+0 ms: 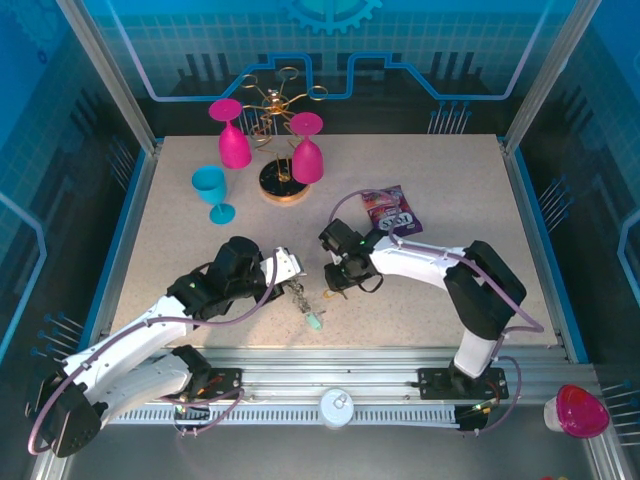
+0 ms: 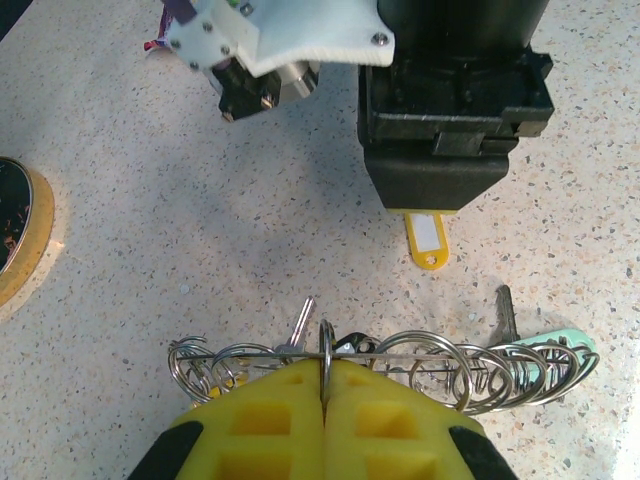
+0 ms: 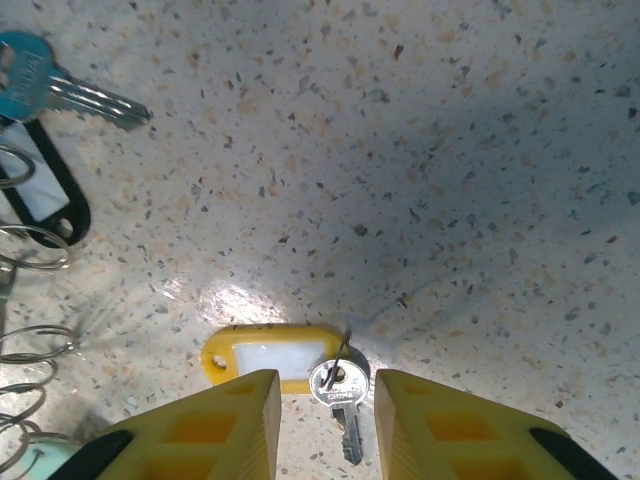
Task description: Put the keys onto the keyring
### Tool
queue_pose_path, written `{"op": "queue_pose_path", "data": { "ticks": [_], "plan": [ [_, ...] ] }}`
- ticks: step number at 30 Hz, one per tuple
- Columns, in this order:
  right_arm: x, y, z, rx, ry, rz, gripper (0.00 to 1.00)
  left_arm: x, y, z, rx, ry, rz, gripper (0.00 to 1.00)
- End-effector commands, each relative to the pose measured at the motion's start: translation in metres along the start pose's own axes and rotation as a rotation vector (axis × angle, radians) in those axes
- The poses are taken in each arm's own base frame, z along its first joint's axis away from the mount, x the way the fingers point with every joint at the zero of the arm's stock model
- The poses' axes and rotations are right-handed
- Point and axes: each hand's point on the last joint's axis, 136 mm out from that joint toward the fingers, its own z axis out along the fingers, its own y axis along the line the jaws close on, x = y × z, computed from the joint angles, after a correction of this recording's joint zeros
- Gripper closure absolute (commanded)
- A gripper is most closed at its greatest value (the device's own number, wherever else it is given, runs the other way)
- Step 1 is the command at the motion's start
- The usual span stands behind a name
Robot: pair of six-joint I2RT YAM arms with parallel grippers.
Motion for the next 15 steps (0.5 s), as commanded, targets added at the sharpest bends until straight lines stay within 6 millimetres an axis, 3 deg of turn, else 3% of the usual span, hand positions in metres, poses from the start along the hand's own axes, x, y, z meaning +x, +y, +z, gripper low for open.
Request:
{"op": "queue_pose_path", "data": {
  "ticks": [1,15],
  "plan": [
    [0.007,-0.002,0.003,0.067,0.047,-0.041,0.69,-0.005,-0.001,0.0,-0.001,-0.034,0.012,1.0],
    [0.01,0.001,0.017,0.094,0.086,-0.062,0.77,-0.005,-0.003,0.002,0.013,-0.039,0.015,1.0]
  ]
}}
